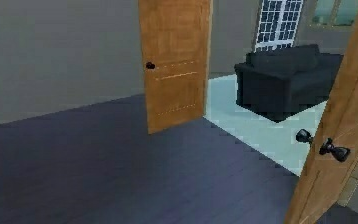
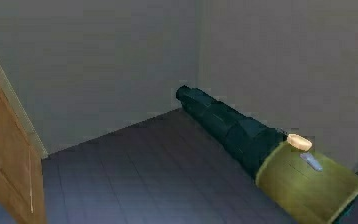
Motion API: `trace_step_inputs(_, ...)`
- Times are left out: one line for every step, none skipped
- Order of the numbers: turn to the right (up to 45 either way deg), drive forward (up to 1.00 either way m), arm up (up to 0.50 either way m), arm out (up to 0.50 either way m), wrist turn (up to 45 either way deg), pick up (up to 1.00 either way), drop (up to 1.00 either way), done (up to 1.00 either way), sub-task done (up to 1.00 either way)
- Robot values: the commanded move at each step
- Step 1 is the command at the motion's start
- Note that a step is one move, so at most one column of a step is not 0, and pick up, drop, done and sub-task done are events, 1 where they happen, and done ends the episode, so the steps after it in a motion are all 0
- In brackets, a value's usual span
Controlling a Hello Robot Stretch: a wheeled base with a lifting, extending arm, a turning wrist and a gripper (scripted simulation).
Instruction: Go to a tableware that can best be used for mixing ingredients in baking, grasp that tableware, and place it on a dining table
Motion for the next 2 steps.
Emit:
trace_step_inputs(0.0, 0.75, 0.00, 0.00, 0.0, 0.00, 0.00, 0.00, 0.00)
trace_step_inputs(12.0, 0.00, 0.00, 0.00, 0.0, 0.00, 0.00, 0.00, 0.00)
